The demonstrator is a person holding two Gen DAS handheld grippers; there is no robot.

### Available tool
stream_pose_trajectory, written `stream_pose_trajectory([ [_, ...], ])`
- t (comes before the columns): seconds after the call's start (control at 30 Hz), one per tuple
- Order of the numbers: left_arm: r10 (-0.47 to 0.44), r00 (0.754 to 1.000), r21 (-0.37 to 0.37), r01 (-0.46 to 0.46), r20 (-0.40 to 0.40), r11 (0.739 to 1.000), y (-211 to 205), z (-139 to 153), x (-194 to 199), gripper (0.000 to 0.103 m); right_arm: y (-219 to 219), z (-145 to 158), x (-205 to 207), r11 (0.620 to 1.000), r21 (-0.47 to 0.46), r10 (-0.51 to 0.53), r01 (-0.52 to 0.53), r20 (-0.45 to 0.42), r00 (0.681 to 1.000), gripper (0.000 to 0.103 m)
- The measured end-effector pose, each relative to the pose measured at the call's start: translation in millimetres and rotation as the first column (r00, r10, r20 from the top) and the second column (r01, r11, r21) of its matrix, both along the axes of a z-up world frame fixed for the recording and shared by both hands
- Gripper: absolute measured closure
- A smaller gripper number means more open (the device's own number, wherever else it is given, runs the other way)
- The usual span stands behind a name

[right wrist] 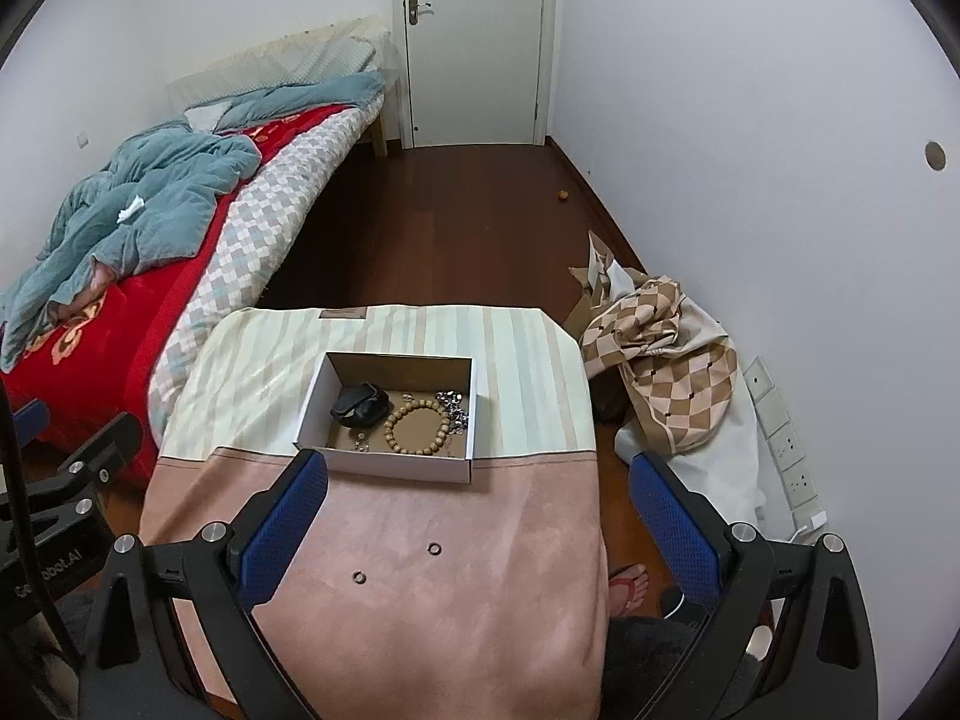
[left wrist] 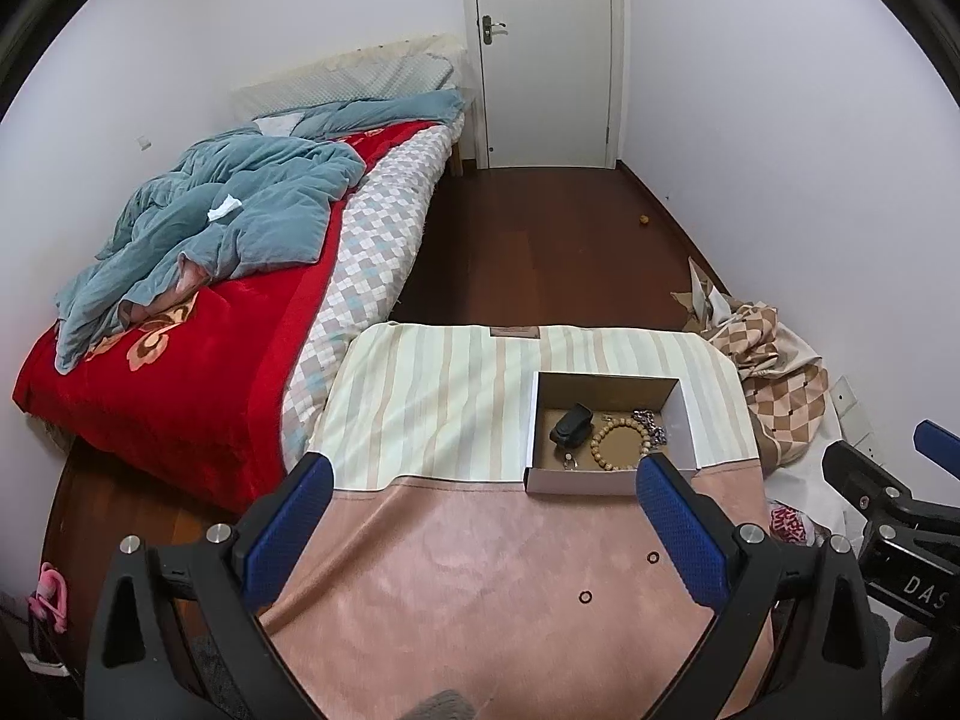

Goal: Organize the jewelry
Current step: 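Lift both open tools out of the box back over the black rings, then grasp one black ring with the right tool while the left tool grasps the other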

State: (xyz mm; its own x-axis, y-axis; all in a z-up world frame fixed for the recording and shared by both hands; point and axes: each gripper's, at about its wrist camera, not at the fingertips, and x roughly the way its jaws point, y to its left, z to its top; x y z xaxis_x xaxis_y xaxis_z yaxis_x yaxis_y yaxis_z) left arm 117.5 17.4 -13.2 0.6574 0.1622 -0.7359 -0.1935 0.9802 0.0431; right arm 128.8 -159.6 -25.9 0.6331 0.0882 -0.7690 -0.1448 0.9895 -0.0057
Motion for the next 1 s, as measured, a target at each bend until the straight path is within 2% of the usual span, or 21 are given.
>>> stream_pose_trajectory([
  [0.17, 0.018, 1.0, 0.008, -0.018, -0.005, 1.0, 1.5, -10.5, -2.5, 0.0, -2.7, -10.8, -1.1, 1.0, 0.021, 0.003, -0.002, -0.019, 1.0, 0.001],
  [0.27, 0.033, 0.999, 0.004, -0.032, -0.033, 0.999, 4.7, -30.1, -0.7, 0.0, -9.2, -37.0, 4.0, 0.999, 0.045, -0.001, 0.004, -0.059, 0.998, 0.001],
  [0.4, 0.054, 0.993, 0.011, -0.053, -0.108, 0.999, 7.2, -74.3, 5.6, 0.0, -16.8, -96.4, 12.5, 0.998, 0.056, -0.016, 0.024, -0.145, 0.989, 0.001],
  [0.47, 0.066, 0.983, 0.021, -0.063, -0.169, 0.998, 6.5, -110.2, 11.6, 0.0, -19.1, -131.8, 18.9, 0.997, 0.074, 0.001, 0.014, -0.195, 0.981, 0.002],
  [0.53, 0.081, 0.971, 0.028, -0.076, -0.226, 0.997, 6.9, -142.7, 16.5, 0.0, -19.2, -160.0, 23.2, 0.996, 0.088, 0.013, 0.008, -0.234, 0.972, 0.012],
  [0.6, 0.091, 0.946, 0.03, -0.086, -0.31, 0.996, 8.3, -180.1, 24.0, 0.0, -16.9, -192.4, 28.2, 0.994, 0.107, 0.045, -0.016, -0.276, 0.96, 0.035],
  [0.67, 0.098, 0.921, 0.021, -0.097, -0.378, 0.995, 10.4, -207.6, 29.1, 0.0, -12.2, -217.4, 32.2, 0.993, 0.109, 0.075, -0.044, -0.3, 0.951, 0.041],
  [0.8, 0.093, 0.891, 0.021, -0.093, -0.444, 0.995, 8.7, -236.3, 32.2, 0.0, 0.7, -245.9, 34.8, 0.991, 0.101, 0.109, -0.083, -0.292, 0.95, 0.042],
  [1.0, 0.079, 0.871, 0.043, -0.066, -0.485, 0.997, 5.0, -250.0, 35.0, 0.0, 17.1, -262.6, 41.2, 0.989, 0.092, 0.142, -0.12, -0.297, 0.944, 0.045],
])
